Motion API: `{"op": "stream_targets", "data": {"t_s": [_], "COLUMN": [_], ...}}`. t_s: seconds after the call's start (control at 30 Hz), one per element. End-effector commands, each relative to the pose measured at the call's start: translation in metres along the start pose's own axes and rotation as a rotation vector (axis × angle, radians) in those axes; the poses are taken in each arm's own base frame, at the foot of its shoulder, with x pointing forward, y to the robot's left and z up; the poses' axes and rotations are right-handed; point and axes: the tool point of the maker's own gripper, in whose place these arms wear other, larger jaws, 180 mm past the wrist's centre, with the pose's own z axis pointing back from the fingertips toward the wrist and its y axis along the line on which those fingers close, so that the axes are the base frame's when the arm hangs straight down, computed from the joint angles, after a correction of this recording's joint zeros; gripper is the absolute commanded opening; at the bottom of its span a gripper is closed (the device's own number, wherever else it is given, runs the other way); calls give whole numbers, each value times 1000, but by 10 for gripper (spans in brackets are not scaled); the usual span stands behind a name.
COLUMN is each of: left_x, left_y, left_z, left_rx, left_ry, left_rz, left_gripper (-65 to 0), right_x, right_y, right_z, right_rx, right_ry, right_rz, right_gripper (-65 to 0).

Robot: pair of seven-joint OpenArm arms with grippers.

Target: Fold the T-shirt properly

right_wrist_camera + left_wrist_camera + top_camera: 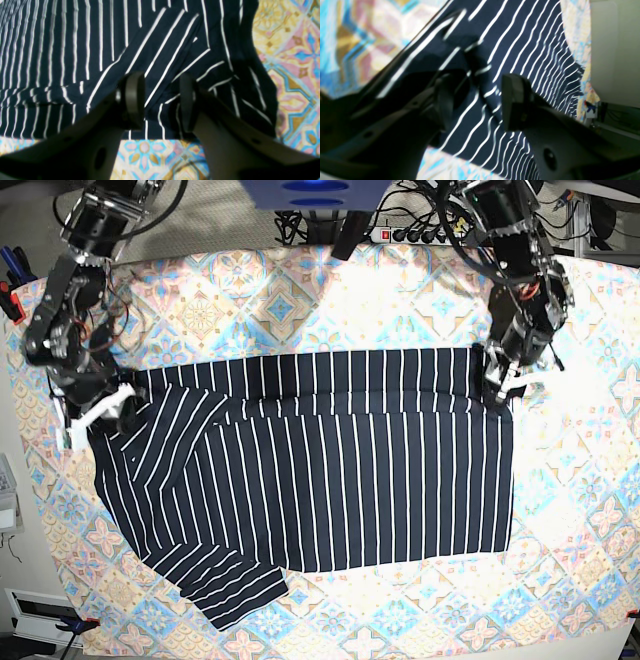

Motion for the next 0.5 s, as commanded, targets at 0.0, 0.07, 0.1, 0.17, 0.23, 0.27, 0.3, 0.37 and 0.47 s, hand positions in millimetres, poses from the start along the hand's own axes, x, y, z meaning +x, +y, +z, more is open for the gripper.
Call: {"op": "stream_targets", "data": {"t_s": [0.0, 0.07, 0.1, 0.17, 0.23, 0.27, 0.3, 0.37, 0.47], "left_x": [10, 10, 9, 9, 8, 6, 1, -11, -20], "left_y": [-7, -2, -1, 3, 1, 2, 2, 5, 12], "left_z": [4, 7, 7, 11, 17, 22, 25, 29, 41], "left_rx": [-31, -21, -18, -13, -27, -28, -35, -37, -34], "left_ry": [-31, -28, -27, -19, -23, -20, -16, -3, 9], "left_rz": [-6, -9, -9, -17, -18, -16, -1, 32, 61], "left_gripper": [-347, -347, -345, -320, -302, -302, -304, -304, -304], "right_x": [10, 0, -4, -13, -20, -22, -22, -23, -30], "right_y": [-10, -17, -19, -21, -22, -22, -22, -22, -22], "right_z": [8, 13, 16, 19, 21, 21, 21, 22, 23], "right_rx": [-23, -41, -48, -55, -57, -57, -57, -57, -58], "right_ry": [-34, -19, -12, 6, 21, 26, 26, 27, 43], "right_rz": [8, -4, -8, -12, -14, -14, -14, -14, -15], "right_gripper": [-426, -426, -426, -426, -426, -426, -426, -426, -426]}}
